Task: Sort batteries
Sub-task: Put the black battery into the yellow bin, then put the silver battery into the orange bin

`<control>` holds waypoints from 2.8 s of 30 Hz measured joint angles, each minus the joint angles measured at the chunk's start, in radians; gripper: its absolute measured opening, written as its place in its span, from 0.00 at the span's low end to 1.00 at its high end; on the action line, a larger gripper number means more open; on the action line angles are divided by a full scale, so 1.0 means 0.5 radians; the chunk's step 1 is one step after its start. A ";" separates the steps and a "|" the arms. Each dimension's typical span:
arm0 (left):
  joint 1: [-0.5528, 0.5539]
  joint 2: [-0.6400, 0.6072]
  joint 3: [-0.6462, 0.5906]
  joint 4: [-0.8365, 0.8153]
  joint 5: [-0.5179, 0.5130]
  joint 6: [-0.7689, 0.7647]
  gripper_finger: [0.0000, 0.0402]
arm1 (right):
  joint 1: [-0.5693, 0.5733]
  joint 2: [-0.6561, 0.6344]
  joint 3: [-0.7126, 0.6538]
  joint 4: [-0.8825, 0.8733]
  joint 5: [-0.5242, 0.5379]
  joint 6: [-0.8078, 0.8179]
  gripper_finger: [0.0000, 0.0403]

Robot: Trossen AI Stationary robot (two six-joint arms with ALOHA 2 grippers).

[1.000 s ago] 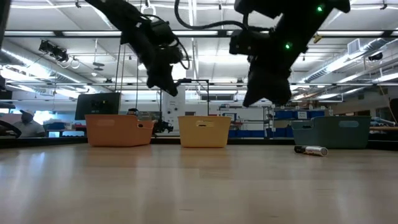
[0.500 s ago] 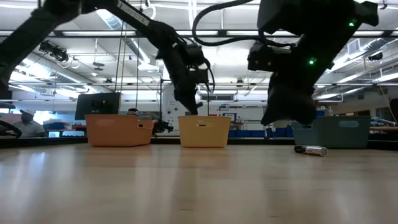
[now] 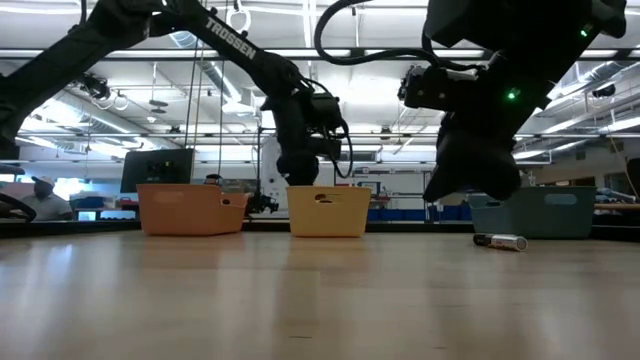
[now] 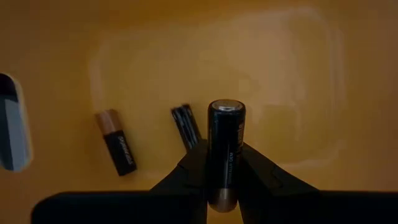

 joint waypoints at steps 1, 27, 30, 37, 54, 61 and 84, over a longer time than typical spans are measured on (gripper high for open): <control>0.001 0.004 0.000 -0.010 -0.005 0.003 0.14 | 0.000 0.000 0.000 0.012 0.001 -0.002 0.02; 0.002 0.058 -0.024 -0.012 -0.135 0.055 0.14 | -0.004 0.002 -0.074 0.143 0.004 -0.017 0.02; 0.002 0.058 -0.024 -0.005 -0.135 0.055 0.14 | -0.004 0.002 -0.074 0.148 0.004 -0.017 0.02; 0.002 0.058 -0.024 -0.003 -0.135 0.054 0.23 | -0.004 0.002 -0.074 0.148 0.003 -0.016 0.02; -0.017 0.057 -0.024 -0.017 -0.186 0.162 0.14 | -0.004 0.002 -0.073 0.147 0.003 -0.026 0.02; -0.052 0.056 -0.024 0.044 -0.058 0.153 0.14 | -0.004 0.002 -0.073 0.147 0.002 -0.031 0.02; -0.063 0.000 -0.026 -0.013 -0.348 0.052 0.44 | -0.004 0.002 -0.073 0.146 0.012 -0.063 0.02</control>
